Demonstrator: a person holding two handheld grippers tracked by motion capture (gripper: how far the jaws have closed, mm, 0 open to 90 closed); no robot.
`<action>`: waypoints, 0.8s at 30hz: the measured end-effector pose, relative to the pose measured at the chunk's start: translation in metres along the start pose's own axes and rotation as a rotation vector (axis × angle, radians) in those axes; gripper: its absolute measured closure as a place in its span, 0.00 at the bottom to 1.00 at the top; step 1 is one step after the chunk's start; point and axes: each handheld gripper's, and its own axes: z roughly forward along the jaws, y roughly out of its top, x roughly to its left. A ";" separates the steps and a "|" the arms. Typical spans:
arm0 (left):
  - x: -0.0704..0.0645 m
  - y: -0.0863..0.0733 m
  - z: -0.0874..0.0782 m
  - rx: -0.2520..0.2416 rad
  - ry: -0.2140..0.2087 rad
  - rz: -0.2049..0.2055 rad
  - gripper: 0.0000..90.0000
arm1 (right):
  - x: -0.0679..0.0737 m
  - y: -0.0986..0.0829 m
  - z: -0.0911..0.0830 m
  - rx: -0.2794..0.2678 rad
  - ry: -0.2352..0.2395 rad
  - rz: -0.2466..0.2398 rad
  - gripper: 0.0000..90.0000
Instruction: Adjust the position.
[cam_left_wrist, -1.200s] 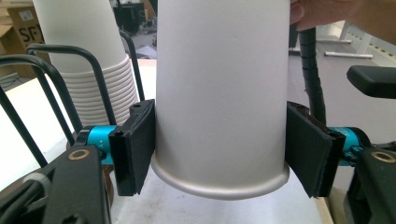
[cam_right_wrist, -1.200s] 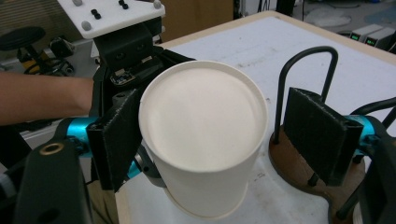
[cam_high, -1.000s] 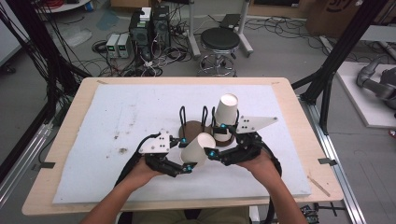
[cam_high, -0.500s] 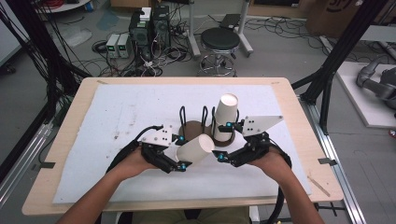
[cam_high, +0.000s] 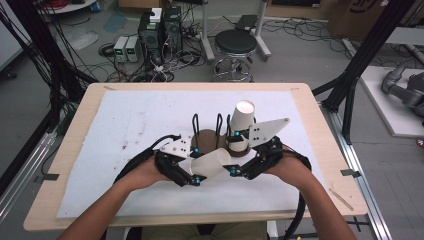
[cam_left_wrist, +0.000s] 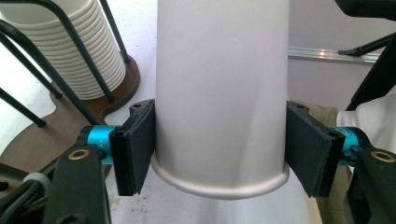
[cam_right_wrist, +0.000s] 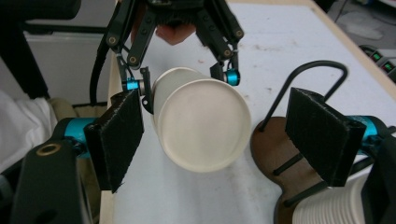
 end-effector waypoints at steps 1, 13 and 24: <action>0.000 0.000 0.000 0.003 -0.002 0.000 0.34 | 0.001 0.001 0.005 0.020 0.021 -0.006 0.23; -0.003 0.000 0.008 0.013 -0.033 0.011 0.33 | 0.006 0.004 0.035 0.155 0.081 -0.072 0.23; -0.005 0.000 0.009 0.002 -0.052 0.026 0.31 | 0.007 0.000 0.038 0.175 0.125 -0.061 0.37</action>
